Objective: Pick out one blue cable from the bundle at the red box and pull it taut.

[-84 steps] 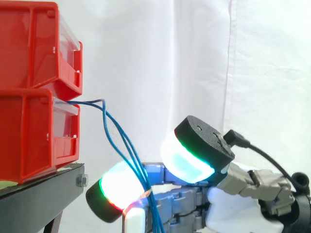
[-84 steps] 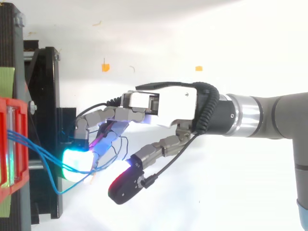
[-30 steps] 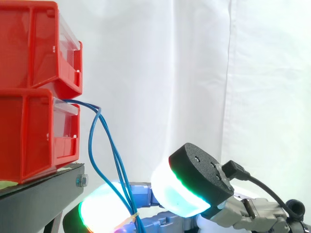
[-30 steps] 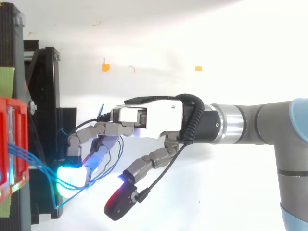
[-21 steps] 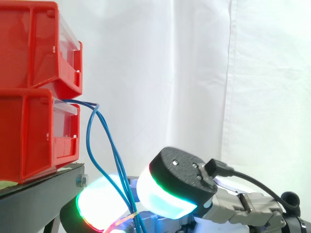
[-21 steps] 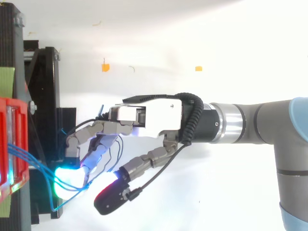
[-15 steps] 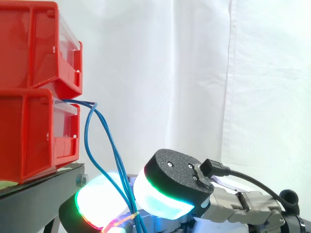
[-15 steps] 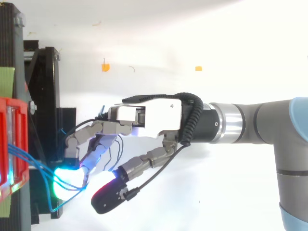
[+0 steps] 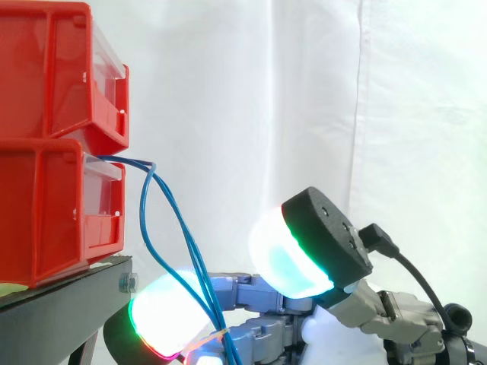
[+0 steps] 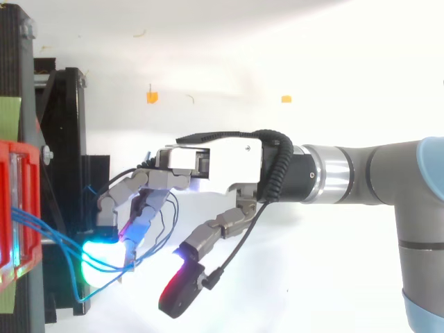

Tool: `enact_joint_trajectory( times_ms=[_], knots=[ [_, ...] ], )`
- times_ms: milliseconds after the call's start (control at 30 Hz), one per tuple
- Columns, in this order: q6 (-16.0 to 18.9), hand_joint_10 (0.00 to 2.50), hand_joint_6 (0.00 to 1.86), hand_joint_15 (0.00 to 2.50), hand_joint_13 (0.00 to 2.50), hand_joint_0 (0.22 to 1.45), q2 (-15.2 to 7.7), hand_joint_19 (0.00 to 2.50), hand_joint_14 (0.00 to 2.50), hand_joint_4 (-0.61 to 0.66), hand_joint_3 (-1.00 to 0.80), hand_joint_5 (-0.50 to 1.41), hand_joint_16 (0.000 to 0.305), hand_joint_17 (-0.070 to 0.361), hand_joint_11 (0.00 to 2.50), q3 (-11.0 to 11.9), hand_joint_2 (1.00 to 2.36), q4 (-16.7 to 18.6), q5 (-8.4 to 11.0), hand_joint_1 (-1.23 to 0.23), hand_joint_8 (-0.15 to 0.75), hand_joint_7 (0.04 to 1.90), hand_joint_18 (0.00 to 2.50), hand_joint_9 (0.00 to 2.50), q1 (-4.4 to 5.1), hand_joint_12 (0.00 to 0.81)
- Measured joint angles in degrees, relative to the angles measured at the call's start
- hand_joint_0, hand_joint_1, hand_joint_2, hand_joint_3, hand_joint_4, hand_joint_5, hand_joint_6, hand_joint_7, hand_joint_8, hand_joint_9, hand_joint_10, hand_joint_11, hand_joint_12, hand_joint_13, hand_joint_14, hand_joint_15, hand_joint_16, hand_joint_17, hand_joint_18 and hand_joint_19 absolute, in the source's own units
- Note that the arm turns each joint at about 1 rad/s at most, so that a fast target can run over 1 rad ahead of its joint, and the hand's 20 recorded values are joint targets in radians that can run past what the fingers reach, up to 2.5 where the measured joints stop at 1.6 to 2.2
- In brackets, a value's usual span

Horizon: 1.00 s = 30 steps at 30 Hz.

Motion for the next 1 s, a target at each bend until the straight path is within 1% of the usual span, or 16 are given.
enact_joint_trajectory(
  times_ms=[133,233,300,400,500,600,767,1000],
  knots=[
    [0.0,0.01,0.75,0.49,1.06,0.50,0.0,0.60,0.02,0.21,-0.50,-0.09,0.053,0.120,0.51,0.0,1.00,0.0,0.00,-0.73,0.320,0.92,0.97,1.11,-0.02,0.389],
    [0.0,0.02,0.76,0.50,1.06,0.59,0.0,0.62,0.02,0.16,-0.50,-0.08,0.049,0.110,0.52,0.0,1.00,0.1,0.00,-0.73,0.301,0.96,0.95,1.13,-0.04,0.365],
    [0.0,0.02,0.78,0.50,1.06,0.61,0.0,0.63,0.02,0.12,-0.49,-0.08,0.049,0.109,0.53,0.0,1.00,0.0,0.00,-0.74,0.299,0.96,0.95,1.14,-0.09,0.363],
    [0.1,0.02,0.81,0.51,1.07,0.61,0.0,0.64,0.02,0.07,-0.37,-0.09,0.048,0.109,0.51,0.0,1.01,-0.1,-0.14,-0.75,0.303,0.99,0.96,1.15,-0.10,0.361],
    [0.1,0.02,0.85,0.51,1.08,0.61,0.0,0.65,0.02,0.03,-0.30,-0.09,0.048,0.109,0.52,0.0,1.02,-0.1,-0.38,-0.75,0.303,0.96,0.95,1.16,-0.13,0.363],
    [0.1,0.02,0.86,0.51,1.08,0.60,0.0,0.64,0.02,0.01,-0.25,-0.09,0.048,0.109,0.52,0.0,1.02,-0.1,-0.49,-0.76,0.304,0.98,0.96,1.17,-0.13,0.365],
    [0.1,0.02,0.88,0.51,1.10,0.60,0.0,0.65,0.02,0.01,-0.21,-0.09,0.049,0.110,0.52,0.0,1.02,-0.1,-0.52,-0.76,0.308,0.98,0.97,1.19,-0.14,0.365],
    [0.1,0.02,0.88,0.51,1.11,0.60,0.0,0.64,0.02,0.02,-0.22,-0.09,0.049,0.110,0.52,0.0,1.02,-0.1,-0.53,-0.76,0.307,0.99,0.97,1.19,-0.22,0.365]
  ],
)
